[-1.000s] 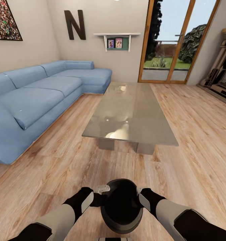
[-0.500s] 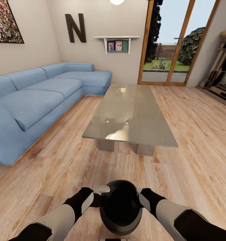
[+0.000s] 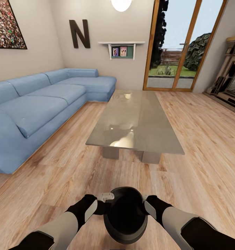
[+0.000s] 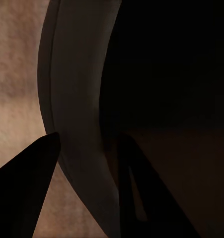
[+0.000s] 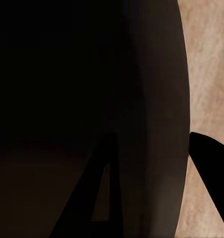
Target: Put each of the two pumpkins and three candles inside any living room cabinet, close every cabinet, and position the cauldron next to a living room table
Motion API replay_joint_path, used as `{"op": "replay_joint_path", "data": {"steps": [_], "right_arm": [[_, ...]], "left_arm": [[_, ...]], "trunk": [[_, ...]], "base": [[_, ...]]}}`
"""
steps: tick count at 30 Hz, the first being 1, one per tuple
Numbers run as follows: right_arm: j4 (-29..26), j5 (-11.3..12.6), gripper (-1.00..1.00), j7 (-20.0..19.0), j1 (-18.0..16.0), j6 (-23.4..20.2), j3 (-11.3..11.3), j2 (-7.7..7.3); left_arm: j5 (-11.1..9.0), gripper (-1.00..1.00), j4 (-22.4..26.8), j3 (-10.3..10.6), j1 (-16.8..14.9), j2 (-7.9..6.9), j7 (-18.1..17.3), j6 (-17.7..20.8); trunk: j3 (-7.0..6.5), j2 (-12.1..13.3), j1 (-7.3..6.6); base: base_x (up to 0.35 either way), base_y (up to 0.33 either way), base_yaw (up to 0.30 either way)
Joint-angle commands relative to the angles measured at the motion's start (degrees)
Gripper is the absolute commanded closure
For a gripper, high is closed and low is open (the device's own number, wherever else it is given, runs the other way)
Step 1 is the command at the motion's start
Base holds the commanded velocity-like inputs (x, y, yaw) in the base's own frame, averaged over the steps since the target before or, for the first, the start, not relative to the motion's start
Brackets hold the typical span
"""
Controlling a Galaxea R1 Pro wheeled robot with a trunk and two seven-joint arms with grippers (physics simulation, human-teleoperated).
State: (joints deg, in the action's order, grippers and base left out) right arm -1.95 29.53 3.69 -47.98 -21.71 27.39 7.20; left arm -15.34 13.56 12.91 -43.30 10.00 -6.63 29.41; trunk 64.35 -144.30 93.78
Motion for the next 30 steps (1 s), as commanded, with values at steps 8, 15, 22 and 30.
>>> {"op": "replay_joint_path", "data": {"steps": [8, 15, 22, 30], "right_arm": [[-0.2, 1.0, 1.0, 0.3, 0.0, -0.1, 0.0, 0.01], [-0.2, 1.0, 1.0, 0.3, 0.0, -0.1, 0.0, 0.01], [-0.2, 1.0, 1.0, 0.3, 0.0, -0.1, 0.0, 0.01], [-0.2, 1.0, 1.0, 0.3, 0.0, 0.0, 0.1, 0.01]], "left_arm": [[-2.9, 1.0, 0.2, 0.0, 0.0, 0.0, 0.0, 0.4], [-2.9, 1.0, 0.2, 0.0, 0.0, 0.0, 0.0, 0.4], [-2.9, 1.0, 0.2, 0.0, 0.0, 0.0, 0.0, 0.4], [-2.9, 1.0, 0.2, 0.0, 0.0, 0.0, 0.0, 0.4]], "trunk": [[-0.67, 0.0, -0.02], [-1.3, 0.0, -0.02], [-1.92, 0.0, -0.02], [-2.55, 0.0, -0.02]], "base": [[0.0, 0.0, 0.0], [0.0, 0.0, 0.0], [0.0, 0.0, 0.0], [0.0, 0.0, 0.0]]}}
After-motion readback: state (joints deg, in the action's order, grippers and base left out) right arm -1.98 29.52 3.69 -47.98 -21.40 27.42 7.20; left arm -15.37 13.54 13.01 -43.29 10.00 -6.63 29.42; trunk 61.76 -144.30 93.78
